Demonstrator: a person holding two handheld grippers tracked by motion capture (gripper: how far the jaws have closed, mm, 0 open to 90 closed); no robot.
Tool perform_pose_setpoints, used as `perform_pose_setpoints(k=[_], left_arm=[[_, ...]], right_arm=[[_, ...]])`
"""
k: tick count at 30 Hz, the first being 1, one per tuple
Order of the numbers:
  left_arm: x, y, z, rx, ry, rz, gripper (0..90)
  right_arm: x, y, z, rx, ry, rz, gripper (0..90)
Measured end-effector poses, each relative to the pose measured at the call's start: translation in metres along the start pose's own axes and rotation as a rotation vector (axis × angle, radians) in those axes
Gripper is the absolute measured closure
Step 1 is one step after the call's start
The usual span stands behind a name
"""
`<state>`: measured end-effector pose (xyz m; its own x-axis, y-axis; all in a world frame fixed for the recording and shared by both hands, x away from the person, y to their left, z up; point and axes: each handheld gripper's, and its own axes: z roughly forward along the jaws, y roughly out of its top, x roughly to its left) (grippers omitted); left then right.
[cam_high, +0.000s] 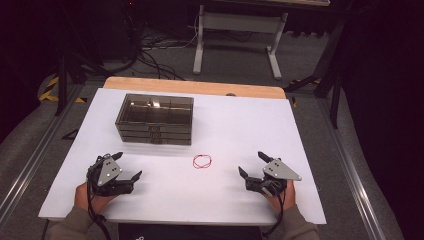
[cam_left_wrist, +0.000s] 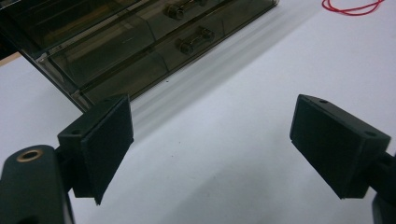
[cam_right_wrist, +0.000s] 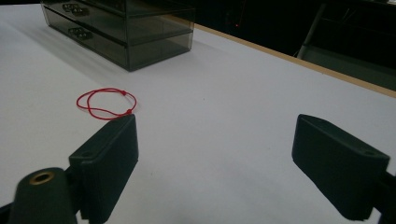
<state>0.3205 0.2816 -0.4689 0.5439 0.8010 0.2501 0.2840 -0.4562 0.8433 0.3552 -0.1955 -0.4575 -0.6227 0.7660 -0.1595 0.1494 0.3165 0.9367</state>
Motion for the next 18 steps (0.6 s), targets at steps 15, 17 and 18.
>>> perform_pose_setpoints(k=[15,17,18], left_arm=[[-0.003,0.01,0.017,0.007,0.043,0.035,17.5],[-0.003,0.01,0.018,0.008,0.041,0.037,17.6],[-0.003,0.01,0.018,0.009,0.039,0.039,17.6]], right_arm=[[0.002,-0.001,-0.001,0.013,0.005,-0.008,16.7],[0.002,-0.001,-0.001,0.01,0.002,-0.005,16.7],[0.001,-0.001,-0.001,0.008,0.003,-0.003,16.7]])
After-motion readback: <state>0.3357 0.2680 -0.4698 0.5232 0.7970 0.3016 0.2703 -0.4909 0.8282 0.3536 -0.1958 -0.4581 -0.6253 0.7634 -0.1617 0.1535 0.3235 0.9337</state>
